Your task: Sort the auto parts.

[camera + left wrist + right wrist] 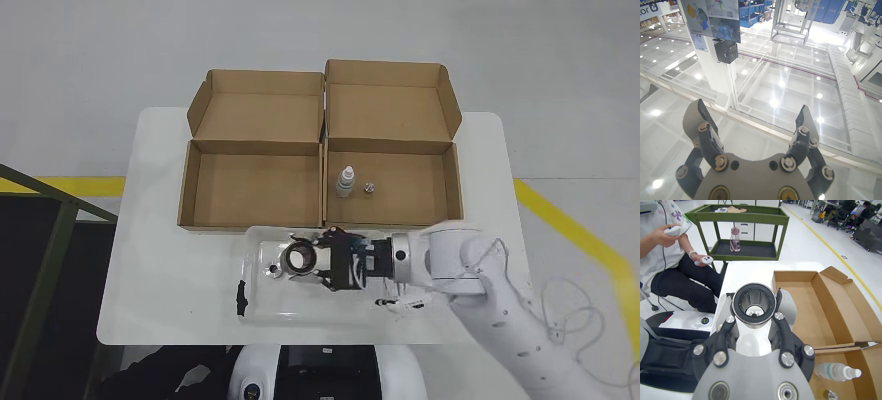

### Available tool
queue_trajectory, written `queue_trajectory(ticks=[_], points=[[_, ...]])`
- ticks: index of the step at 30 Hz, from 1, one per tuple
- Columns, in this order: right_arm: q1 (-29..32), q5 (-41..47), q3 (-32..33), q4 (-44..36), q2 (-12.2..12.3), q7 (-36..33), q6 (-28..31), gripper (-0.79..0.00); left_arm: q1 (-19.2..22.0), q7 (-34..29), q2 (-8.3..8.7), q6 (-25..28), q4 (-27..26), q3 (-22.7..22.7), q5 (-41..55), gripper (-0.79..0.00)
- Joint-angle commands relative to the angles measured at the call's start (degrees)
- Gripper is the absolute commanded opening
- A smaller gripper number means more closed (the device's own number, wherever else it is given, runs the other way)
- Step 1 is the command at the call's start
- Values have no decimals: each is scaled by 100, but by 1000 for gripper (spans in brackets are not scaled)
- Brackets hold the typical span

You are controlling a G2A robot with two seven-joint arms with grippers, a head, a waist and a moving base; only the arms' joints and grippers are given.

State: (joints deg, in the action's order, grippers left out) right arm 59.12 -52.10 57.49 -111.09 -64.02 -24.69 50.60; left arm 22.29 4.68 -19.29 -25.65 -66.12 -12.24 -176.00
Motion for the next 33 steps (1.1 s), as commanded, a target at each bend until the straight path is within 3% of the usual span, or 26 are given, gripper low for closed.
queue_trajectory(ticks=[1,33], points=[[-16,158,111,-126,19,18,27,-785,0,0,0,0,0,0,0,0],[-63,1382,1569,-758,215,538,-251,-785,0,0,0,0,0,0,0,0]])
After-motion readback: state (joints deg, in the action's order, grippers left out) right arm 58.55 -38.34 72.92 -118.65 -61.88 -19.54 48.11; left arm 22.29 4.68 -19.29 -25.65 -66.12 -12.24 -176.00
